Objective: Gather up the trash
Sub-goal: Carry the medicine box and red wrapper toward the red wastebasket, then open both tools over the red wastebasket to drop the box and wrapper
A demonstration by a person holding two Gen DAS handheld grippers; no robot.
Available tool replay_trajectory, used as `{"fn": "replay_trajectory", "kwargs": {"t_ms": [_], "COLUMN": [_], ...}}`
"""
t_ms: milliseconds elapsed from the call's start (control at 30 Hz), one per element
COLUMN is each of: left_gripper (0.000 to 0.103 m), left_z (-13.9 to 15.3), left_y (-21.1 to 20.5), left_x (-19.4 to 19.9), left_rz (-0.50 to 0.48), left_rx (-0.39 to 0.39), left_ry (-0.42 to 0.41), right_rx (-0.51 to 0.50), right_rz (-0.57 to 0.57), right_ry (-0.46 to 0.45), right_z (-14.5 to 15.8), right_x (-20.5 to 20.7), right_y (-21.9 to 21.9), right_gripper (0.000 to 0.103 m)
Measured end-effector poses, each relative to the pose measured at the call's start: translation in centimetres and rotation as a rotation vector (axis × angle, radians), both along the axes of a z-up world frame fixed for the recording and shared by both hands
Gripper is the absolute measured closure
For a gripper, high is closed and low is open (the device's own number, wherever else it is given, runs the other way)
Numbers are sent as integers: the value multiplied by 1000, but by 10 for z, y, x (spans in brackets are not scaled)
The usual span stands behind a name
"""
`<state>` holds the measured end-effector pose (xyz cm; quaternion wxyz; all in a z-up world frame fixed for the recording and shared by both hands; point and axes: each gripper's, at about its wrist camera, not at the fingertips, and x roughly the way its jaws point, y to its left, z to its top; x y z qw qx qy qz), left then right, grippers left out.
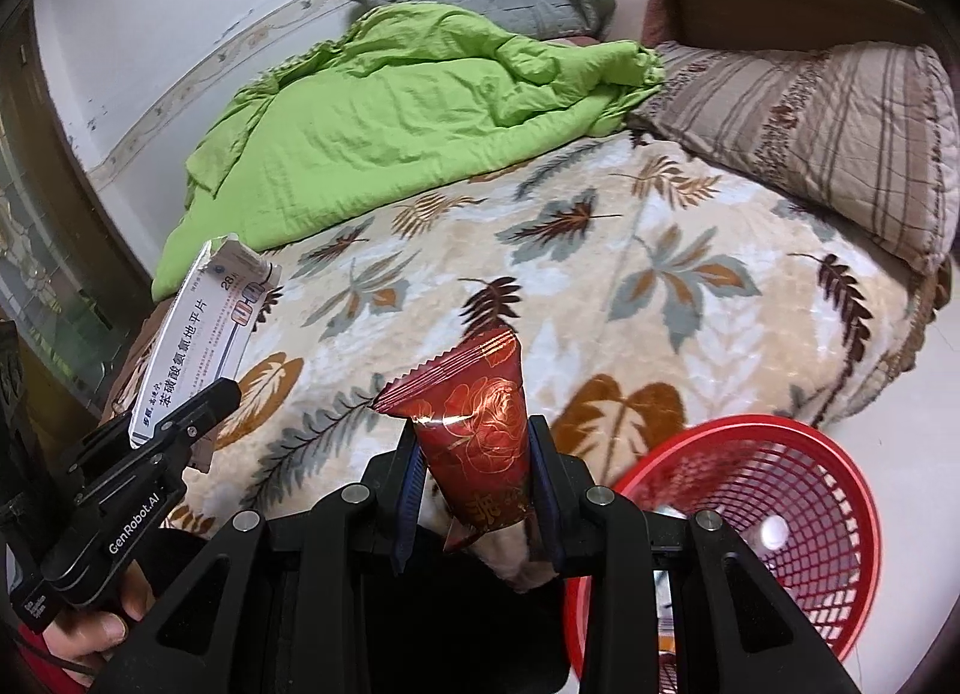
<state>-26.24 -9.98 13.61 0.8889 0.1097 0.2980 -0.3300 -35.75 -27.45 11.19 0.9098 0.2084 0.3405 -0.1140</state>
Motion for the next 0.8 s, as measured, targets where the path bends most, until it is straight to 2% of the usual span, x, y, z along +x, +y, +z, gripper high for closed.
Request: {"fn": "replay_trajectory", "kwargs": {"t_ms": [200,400,600,800], "left_gripper": [90,90,90,90], "left_z": [6,11,8,-7], "left_y": [-17,-41,-73,-112], "left_x": [-10,-25,-41,-61], "left_rz": [-74,-208,-365,-496], "left_rx": [-12,-41,-79,-58], "left_ry": [4,58,202,308], "right_rx": [-6,7,16,61], "right_rz": [-54,-145,-247,-332], "right_ry": [4,18,30,60], "right_z": [6,10,12,0], "right_x": [-21,-50,-83,-111], "right_y": [-15,-39,-65,-88], "right_gripper": [68,68,68,67]}}
